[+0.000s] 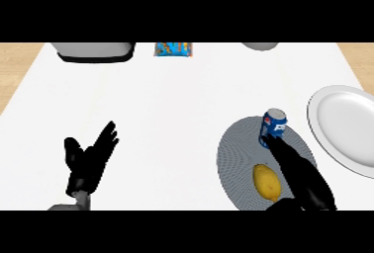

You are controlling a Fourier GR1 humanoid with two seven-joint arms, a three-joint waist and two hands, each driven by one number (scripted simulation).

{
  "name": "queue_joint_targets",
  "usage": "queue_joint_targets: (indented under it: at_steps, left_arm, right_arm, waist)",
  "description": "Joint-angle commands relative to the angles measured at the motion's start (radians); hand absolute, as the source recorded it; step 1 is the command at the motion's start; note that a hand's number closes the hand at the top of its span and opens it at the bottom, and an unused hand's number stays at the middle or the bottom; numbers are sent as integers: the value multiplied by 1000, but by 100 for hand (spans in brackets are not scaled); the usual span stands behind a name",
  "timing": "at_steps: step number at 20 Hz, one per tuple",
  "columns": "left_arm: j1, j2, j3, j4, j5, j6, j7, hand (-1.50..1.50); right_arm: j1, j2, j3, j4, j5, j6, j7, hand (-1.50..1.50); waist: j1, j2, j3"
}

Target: Pick the lemon from the placemat and place it in the plate

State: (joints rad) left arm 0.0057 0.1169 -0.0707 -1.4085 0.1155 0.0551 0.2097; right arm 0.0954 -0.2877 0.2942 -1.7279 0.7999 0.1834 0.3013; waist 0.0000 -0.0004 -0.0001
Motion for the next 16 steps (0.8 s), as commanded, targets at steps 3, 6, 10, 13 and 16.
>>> queue_joint_targets:
  at_steps: [3, 6, 10, 13, 16]
  left_arm:
    - [-41, -23, 16, 8, -5, -1, 32, 0]
    - [6, 19, 32, -40, 14, -63, 21, 0]
    - [51, 13, 24, -61, -3, -51, 6, 0]
    - [-4, -63, -10, 52, -56, 4, -40, 0]
    - [2, -10, 51, 10, -8, -51, -8, 0]
  right_arm:
    - [-35, 16, -39, 150, 30, -19, -103, -150]
    - [-41, 18, -41, 183, 49, -2, -104, -150]
    - [-10, -2, 43, 190, 137, -34, -164, 150]
    - [-106, 78, 60, 269, 201, -69, -123, 150]
    - [-109, 19, -24, 285, 182, -64, -211, 150]
  waist:
    - [1, 1, 0]
    - [1, 0, 0]
    - [1, 0, 0]
    - [2, 1, 0]
    - [1, 0, 0]
